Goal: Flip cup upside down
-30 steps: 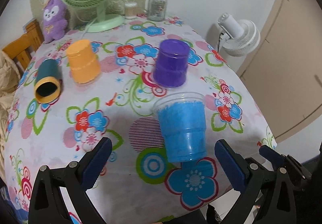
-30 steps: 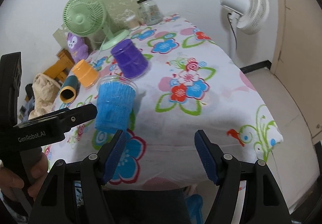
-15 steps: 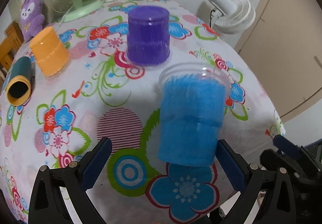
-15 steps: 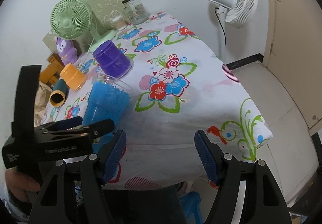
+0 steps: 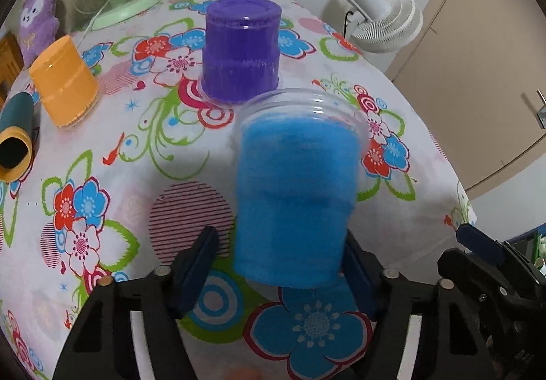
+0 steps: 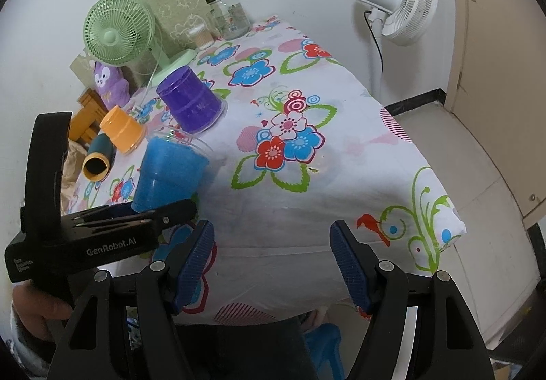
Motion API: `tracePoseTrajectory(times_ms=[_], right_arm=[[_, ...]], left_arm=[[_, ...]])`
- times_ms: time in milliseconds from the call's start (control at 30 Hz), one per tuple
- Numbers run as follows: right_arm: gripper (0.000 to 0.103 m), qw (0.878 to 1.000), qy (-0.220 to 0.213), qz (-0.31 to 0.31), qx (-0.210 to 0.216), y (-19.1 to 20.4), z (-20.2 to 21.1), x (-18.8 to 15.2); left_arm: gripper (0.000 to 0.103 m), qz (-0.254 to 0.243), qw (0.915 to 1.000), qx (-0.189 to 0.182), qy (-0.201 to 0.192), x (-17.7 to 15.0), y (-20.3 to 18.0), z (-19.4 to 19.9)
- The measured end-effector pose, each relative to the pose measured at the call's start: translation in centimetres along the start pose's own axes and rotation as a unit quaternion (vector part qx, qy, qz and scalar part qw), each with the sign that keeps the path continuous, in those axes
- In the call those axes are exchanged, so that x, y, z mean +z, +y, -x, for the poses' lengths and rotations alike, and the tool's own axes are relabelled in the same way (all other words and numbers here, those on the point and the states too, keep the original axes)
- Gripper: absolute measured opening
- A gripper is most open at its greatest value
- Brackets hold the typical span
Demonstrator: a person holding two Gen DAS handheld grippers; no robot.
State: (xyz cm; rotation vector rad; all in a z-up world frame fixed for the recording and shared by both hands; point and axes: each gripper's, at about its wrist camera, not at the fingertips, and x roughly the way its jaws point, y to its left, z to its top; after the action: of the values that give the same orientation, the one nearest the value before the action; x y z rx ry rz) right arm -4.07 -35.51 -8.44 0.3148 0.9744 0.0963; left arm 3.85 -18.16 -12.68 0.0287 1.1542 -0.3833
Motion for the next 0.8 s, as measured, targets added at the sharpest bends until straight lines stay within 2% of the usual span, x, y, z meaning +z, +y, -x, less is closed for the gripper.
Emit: tracePoseTrajectory(times_ms=[133,533,633,800], right_arm=[[0.073,1.0,0.0,0.001,0.0,0.2,-0.1,0.0],[0.073,1.0,0.008,0.023,0.017,2.1,-1.3,0.4],[0.073,0.999,0.01,0.036,0.028,3.2,-1.8,0.7],[0.073,0.997,0.017,0.059,0.042,4.8,-2.8,1.0]], left_arm=[[0.055,0.005,1.0,-0.002,0.002,0.0,0.5,0.2],[0.055,0.013,0.9999,0.0,-0.002,-0.2,3.2,4.5],[0.055,0.008,0.9998,0.019,0.001,-0.4,4.0,6.3],[0.056,0.0,0.9979,0.056,0.032,-0.9,6.1,8.1]])
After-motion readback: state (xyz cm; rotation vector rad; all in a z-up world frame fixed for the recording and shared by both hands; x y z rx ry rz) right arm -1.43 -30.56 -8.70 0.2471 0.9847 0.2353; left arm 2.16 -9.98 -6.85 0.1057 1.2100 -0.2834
